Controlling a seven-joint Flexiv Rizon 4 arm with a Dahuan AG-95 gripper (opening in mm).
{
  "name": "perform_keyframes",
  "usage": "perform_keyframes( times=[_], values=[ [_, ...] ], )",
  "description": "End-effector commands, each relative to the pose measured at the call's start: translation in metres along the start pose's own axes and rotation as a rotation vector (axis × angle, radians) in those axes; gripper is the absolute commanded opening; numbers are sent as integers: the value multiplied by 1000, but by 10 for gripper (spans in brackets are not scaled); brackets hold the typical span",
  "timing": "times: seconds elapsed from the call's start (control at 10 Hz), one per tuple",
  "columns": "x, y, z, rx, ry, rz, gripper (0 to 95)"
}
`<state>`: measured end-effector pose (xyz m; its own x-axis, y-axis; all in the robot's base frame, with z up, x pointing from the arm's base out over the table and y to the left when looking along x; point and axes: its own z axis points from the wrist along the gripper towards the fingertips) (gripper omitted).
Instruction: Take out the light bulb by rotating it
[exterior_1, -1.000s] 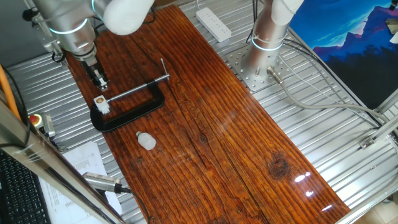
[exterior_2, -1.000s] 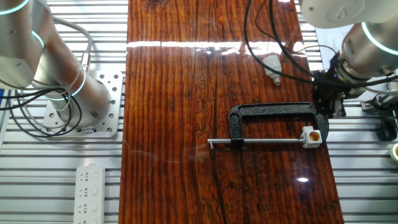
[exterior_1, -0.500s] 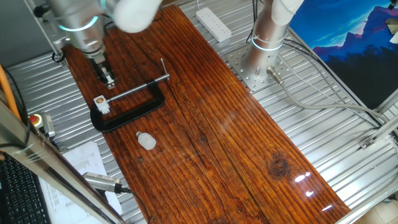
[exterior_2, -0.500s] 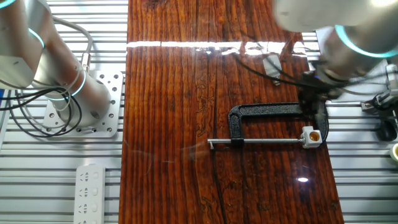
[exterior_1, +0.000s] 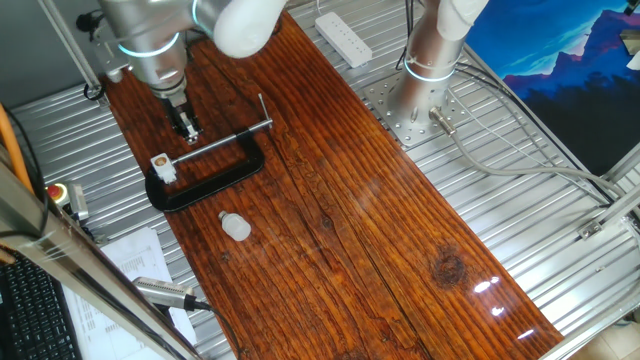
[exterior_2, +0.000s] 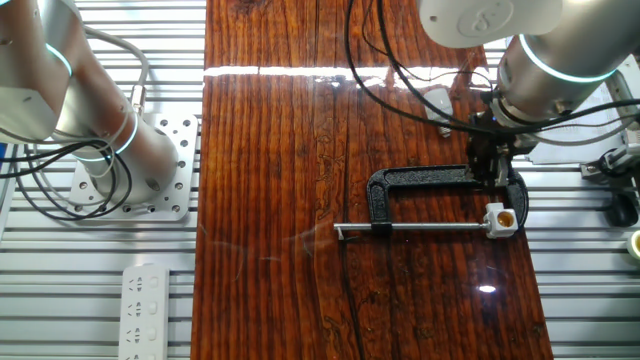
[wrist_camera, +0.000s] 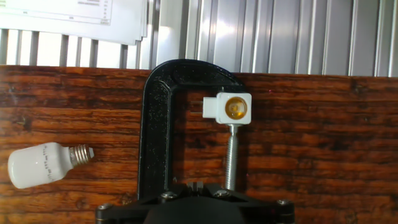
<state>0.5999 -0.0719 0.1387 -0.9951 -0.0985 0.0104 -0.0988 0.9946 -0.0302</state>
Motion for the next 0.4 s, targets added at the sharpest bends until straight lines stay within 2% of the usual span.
perform_keyframes(
  times=[0.1, 0.4],
  values=[
    [4, 0, 1, 1, 1, 5, 0],
    [3, 1, 2, -6, 0, 14, 0]
  ],
)
